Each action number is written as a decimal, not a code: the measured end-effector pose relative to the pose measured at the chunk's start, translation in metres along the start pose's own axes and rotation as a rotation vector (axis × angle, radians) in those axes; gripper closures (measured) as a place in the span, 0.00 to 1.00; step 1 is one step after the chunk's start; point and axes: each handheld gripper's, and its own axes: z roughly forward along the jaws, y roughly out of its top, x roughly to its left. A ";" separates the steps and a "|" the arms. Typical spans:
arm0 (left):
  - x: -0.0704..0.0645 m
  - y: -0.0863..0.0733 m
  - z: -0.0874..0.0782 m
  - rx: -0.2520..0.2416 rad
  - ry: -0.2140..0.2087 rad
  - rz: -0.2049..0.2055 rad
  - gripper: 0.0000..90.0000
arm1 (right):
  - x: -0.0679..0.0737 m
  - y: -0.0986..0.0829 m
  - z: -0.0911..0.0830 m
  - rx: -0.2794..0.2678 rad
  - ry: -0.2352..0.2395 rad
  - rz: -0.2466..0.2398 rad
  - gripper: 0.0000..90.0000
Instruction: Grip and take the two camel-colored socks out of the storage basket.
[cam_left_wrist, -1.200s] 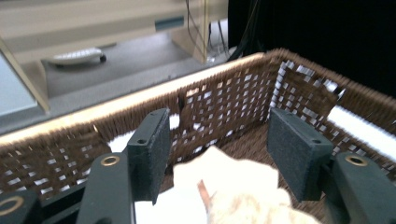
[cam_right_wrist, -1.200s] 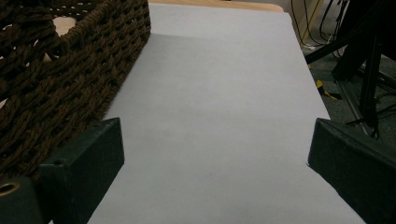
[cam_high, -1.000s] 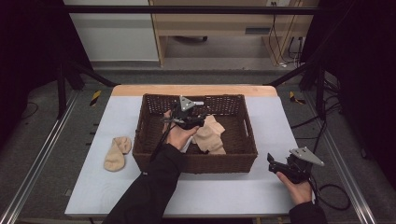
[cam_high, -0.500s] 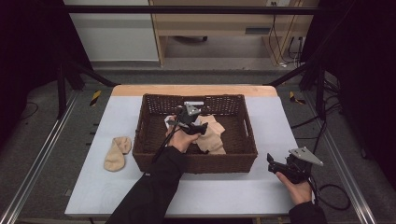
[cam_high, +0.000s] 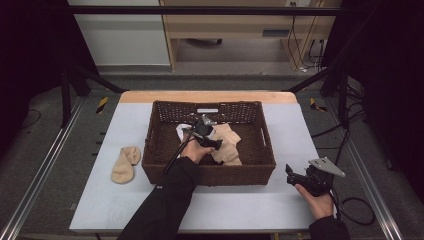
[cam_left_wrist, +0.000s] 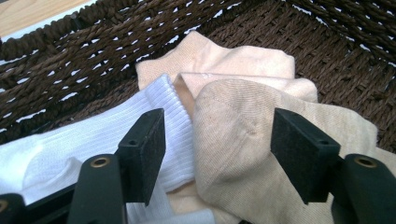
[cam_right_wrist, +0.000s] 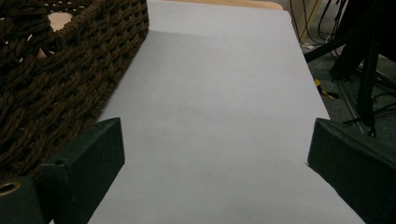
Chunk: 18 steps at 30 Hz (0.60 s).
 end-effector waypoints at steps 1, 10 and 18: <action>0.000 0.000 0.000 0.000 0.000 0.000 0.41 | 0.000 0.000 0.000 0.000 0.000 0.000 0.05; -0.004 0.002 0.004 0.072 -0.030 0.079 0.62 | 0.000 0.000 0.000 0.000 0.005 -0.003 0.05; -0.003 0.004 0.001 0.109 -0.051 0.089 0.91 | 0.000 0.000 0.000 0.000 0.004 -0.003 0.05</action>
